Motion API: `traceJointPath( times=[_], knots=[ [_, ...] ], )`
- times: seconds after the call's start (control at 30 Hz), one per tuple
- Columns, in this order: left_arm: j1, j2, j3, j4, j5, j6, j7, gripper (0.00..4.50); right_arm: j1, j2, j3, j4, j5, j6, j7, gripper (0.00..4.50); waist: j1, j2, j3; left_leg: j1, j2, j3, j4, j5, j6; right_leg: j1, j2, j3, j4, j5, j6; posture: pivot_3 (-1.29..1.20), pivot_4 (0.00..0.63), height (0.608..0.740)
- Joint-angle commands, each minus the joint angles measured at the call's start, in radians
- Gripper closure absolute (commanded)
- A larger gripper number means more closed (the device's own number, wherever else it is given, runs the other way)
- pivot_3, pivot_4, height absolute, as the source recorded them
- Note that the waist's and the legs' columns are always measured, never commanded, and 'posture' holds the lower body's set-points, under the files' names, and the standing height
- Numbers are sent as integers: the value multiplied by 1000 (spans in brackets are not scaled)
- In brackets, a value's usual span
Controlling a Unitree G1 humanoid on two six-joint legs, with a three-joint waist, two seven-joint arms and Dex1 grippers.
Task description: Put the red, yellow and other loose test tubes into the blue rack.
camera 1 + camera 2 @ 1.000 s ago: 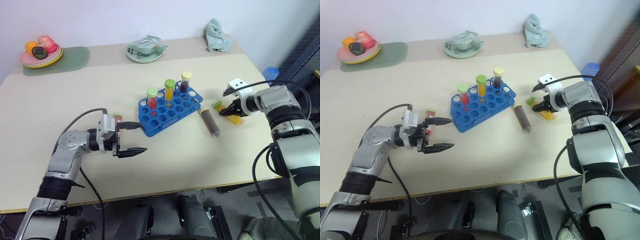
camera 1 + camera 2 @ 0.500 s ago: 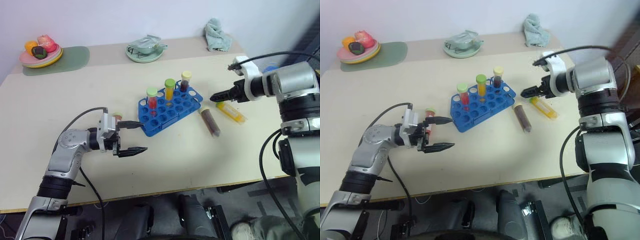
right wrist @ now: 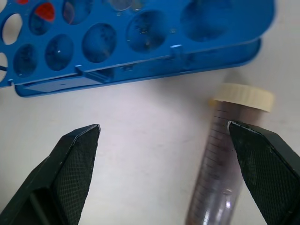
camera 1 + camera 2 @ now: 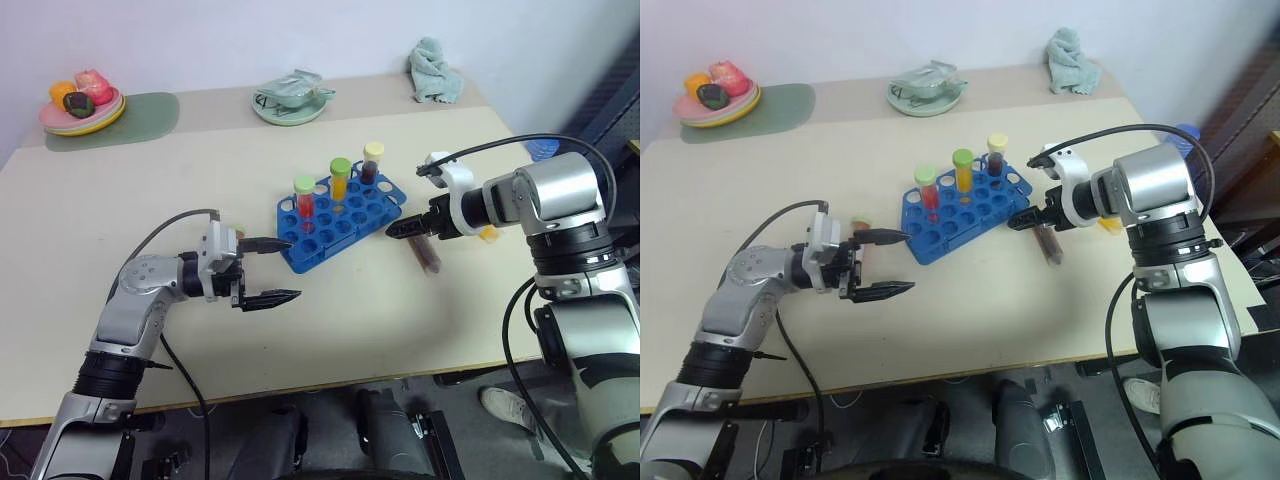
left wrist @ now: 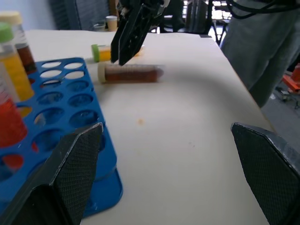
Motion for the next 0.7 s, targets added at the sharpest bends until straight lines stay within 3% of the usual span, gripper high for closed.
traceJointPath(
  times=[0.03,0.5,0.57,0.7],
  knots=[
    [8,16,35,-55,-28,27,18,0,-24,-11,-8,3,24,-29,-15,49,1,0,0,0,0,0,0,0,0,0,0,0,0,0,0,0,150,740],
    [9,28,48,-83,-32,60,35,0,24,12,140,169,-62,-258,-54,49,1,-2,-2,3,0,0,0,0,0,3,0,0,0,0,0,0,150,740],
    [15,30,50,-91,-32,64,39,0,34,6,177,178,-83,-294,-40,566,-3,-3,-2,2,0,0,0,0,0,2,0,0,0,0,0,0,150,740],
    [24,32,56,-102,-35,70,44,0,51,9,197,194,-109,-336,-31,2299,-2,-3,-2,3,0,0,0,0,0,3,0,-1,0,0,0,0,150,740]
  ],
)
